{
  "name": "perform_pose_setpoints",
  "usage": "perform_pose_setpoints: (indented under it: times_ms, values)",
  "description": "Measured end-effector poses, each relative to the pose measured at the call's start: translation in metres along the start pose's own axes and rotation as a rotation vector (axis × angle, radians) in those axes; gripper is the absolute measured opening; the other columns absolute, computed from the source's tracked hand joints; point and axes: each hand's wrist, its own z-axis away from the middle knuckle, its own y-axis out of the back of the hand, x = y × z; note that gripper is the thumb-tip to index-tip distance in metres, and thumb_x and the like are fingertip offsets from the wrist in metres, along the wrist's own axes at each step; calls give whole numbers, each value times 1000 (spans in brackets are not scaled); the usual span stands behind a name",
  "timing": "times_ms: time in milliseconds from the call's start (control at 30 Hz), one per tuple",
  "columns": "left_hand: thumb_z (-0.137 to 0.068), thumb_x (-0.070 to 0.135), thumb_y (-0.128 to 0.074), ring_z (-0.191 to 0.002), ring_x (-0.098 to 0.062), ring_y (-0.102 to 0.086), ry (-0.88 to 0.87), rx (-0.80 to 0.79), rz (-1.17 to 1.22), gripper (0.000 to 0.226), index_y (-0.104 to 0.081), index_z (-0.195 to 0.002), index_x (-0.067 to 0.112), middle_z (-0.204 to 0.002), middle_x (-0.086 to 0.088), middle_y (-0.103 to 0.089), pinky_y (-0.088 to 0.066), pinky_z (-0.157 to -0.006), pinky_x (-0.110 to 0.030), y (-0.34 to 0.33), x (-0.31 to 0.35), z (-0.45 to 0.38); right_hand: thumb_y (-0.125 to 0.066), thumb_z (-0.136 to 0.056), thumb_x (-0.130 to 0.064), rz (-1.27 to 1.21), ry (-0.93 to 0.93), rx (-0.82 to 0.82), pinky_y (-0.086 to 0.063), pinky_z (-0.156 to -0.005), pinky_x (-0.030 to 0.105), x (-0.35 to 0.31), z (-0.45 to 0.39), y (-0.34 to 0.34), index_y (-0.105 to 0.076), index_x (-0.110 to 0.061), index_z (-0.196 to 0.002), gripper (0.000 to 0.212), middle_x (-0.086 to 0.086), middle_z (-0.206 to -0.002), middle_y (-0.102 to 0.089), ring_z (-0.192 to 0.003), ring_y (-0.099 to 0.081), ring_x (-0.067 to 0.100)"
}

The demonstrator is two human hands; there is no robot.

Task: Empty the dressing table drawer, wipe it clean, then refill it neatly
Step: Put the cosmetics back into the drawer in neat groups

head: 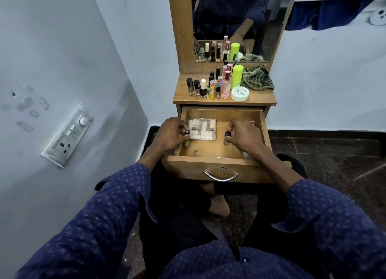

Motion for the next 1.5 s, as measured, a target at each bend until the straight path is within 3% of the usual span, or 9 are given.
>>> perform_pose_setpoints:
  times_ms: [200, 367, 467, 767, 967, 1033, 1333, 1500]
  values:
    - [-71, 18, -90, -81, -9, -58, -22, -54, -51, 23, -73, -85, 22, -91, 5, -62, -50, -67, -26, 0, 1, -3, -85, -81, -31, 4, -9, -13, -41, -66, 30, 0, 0, 2, -66, -22, -95, 25, 0, -96, -69, -81, -61, 17]
    - [-71, 23, -91, -86, -10, -57, -56, -99, -108, 26, -71, -88, 22, -95, 6, -60, -44, -65, -20, 2, 4, -10, -82, -83, -51, 16, 2, 17, -53, -72, 34, -4, -6, 9, -65, -25, -96, 34, -3, -90, -70, -84, -66, 19]
    - [-73, 36, -90, -85, -9, -59, -57, -97, -135, 30, -69, -92, 24, -97, 9, -61, -50, -67, -26, 5, 11, -18, -74, -88, -56, 15, 26, 79, -57, -73, 37, -10, -13, 20, -66, -24, -95, 34, -1, -89, -72, -81, -67, 21]
    - [-95, 39, -65, -79, -12, -60, -187, 132, -99, 21, -65, -85, 20, -91, 6, -62, -52, -70, -36, 36, 59, -66, -71, -93, -40, -23, 130, 237, -55, -71, 34, -25, -58, 77, -72, -23, -94, 17, 0, -88, -73, -81, -67, 22]
    - [-98, 38, -62, -79, -12, -61, -192, 262, -77, 18, -67, -92, 22, -91, 7, -67, -50, -68, -32, 61, 79, -117, -73, -93, -35, -33, 214, 332, -47, -67, 29, -33, -107, 124, -75, -21, -94, 15, -4, -83, -72, -75, -63, 14]
    - [-99, 36, -64, -80, -12, -62, -192, 262, -75, 16, -68, -96, 21, -91, 7, -69, -50, -69, -31, 66, 83, -134, -73, -93, -34, -7, 228, 340, -52, -68, 32, -35, -125, 134, -76, -21, -94, 14, -4, -85, -73, -77, -65, 14]
    - [-94, 21, -77, -87, -10, -58, -163, 96, -56, 7, -74, -101, 19, -101, 4, -61, -40, -65, -18, 67, 88, -193, -81, -87, -36, 212, 237, 122, -58, -85, 45, -60, -190, 141, -79, -30, -103, 17, 2, -112, -74, -100, -70, 25]
    - [-92, 25, -81, -86, -10, -62, -175, 12, -50, 16, -77, -104, 15, -98, 5, -65, -38, -64, -19, 64, 81, -212, -87, -81, -35, 319, 231, 70, -48, -71, 36, -64, -212, 134, -79, -26, -101, 23, 5, -110, -73, -100, -70, 29]
